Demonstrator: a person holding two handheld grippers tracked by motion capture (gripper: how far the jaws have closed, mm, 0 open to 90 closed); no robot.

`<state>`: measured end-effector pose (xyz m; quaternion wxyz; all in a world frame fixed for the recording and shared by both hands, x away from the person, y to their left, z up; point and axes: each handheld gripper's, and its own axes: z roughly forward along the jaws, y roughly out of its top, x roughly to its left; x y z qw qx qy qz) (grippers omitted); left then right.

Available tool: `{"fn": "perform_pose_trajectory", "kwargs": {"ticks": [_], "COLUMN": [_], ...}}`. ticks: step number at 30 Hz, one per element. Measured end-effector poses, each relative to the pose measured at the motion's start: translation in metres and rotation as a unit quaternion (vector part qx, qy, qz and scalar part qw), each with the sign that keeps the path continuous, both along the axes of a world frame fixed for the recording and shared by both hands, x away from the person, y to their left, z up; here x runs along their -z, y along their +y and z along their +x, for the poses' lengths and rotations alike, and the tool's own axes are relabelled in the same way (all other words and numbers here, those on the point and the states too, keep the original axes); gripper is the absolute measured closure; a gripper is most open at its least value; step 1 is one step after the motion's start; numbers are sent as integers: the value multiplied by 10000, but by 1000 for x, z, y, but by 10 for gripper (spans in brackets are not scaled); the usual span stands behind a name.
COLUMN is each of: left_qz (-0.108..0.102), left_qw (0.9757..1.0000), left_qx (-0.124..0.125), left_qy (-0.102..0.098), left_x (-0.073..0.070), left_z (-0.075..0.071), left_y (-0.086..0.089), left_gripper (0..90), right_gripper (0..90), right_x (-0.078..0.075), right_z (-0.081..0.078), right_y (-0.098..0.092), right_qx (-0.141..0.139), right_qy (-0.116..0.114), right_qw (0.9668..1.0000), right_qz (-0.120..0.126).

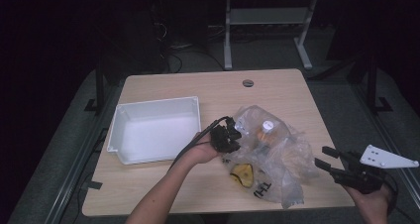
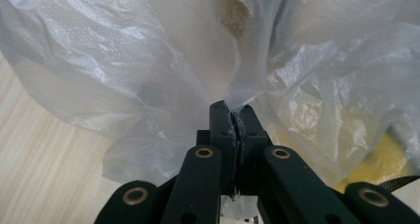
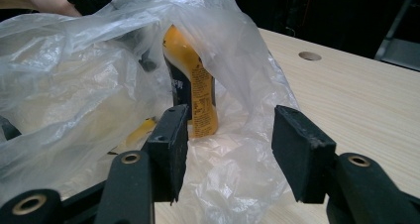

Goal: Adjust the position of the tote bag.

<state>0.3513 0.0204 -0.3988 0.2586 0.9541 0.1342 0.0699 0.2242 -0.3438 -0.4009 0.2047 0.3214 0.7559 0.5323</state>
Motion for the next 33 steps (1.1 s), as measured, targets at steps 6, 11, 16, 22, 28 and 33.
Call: {"fn": "perform_pose_trajectory", "kwargs": {"ticks": [6, 11, 16, 22, 28, 33], "left_qz": [38, 34, -38, -141, -328, -420], "left_qw": [10000, 10000, 10000, 9998, 9992, 9987], "left_qx": [15, -2, -37, -70, -111, -100], "left_qy": [28, 62, 25, -107, -220, -278], "left_x": [6, 10, 5, -10, -28, -40], "left_z": [-2, -3, -3, -6, -8, -11], "left_y": [1, 4, 8, 15, 23, 27], "left_gripper": [881, 877, 844, 784, 757, 727], "right_gripper": [477, 477, 476, 476, 476, 476], "right_x": [0, 1, 1, 1, 1, 2], "right_z": [1, 1, 1, 2, 2, 2], "right_y": [1, 3, 4, 5, 6, 6], "right_qx": [-34, -30, -49, -60, -63, -63], "right_qy": [-14, 39, 68, 79, 80, 83], "right_qw": [10000, 10000, 10000, 9999, 9999, 9999], "right_qz": [-18, -33, -49, -65, -79, -91]}}
